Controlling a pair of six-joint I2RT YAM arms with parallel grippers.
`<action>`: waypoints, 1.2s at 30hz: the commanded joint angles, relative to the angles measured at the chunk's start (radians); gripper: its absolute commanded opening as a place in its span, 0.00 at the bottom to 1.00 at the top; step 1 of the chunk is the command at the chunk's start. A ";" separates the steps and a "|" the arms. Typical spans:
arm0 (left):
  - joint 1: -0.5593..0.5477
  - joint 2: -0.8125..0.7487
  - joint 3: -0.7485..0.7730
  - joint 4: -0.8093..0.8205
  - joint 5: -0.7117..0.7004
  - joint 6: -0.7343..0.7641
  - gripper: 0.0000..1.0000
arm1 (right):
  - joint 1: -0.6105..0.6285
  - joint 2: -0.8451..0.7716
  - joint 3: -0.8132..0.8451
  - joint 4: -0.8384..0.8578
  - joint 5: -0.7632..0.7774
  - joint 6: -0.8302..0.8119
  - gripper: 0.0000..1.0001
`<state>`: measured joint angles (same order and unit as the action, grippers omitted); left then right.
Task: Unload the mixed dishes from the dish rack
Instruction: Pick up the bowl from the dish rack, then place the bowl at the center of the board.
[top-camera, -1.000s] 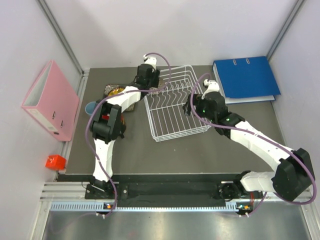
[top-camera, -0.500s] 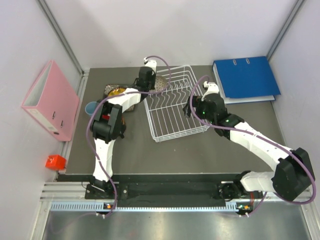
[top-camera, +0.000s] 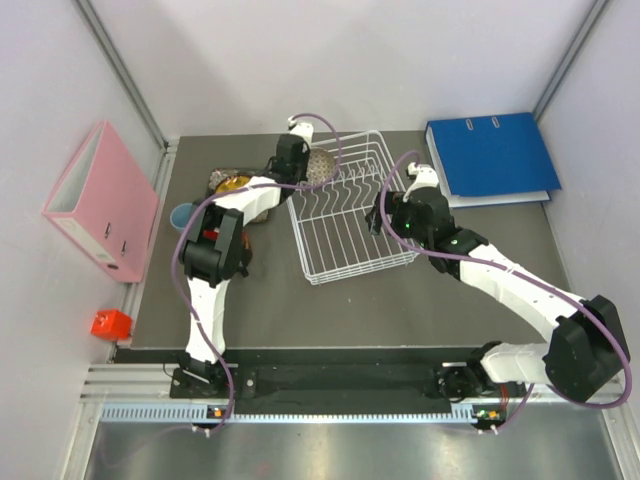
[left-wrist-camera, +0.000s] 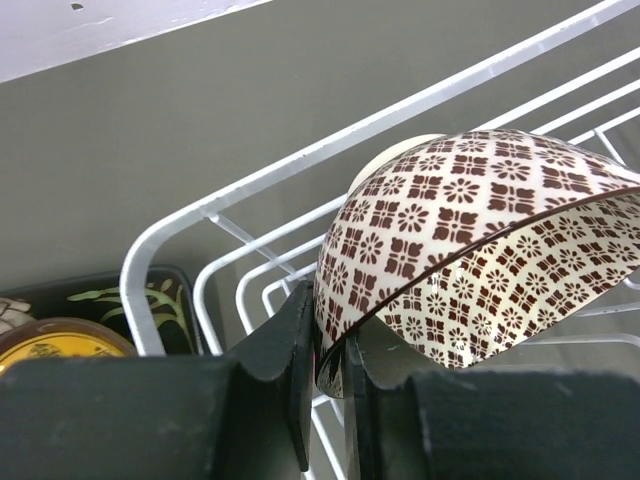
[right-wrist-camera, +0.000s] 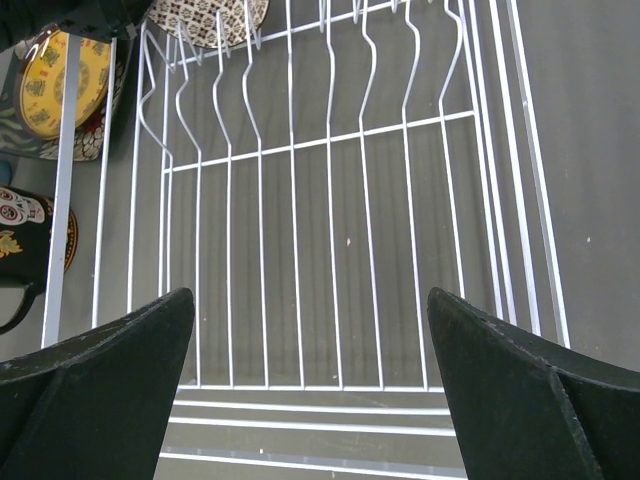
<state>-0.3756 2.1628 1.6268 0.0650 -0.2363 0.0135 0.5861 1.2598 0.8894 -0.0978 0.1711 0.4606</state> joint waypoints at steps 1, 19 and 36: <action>-0.002 -0.135 0.025 0.039 0.009 0.016 0.00 | 0.008 -0.023 -0.012 0.033 0.001 0.009 1.00; -0.075 -0.238 0.518 -0.455 -0.046 -0.315 0.00 | 0.008 -0.125 0.104 -0.066 0.088 0.013 0.97; -0.146 -0.362 0.301 -0.886 0.436 -0.784 0.00 | 0.008 -0.054 0.574 -0.477 0.275 0.095 0.96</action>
<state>-0.4953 1.8900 1.9015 -0.7979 0.1604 -0.7132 0.5865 1.1481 1.3926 -0.4648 0.4179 0.5430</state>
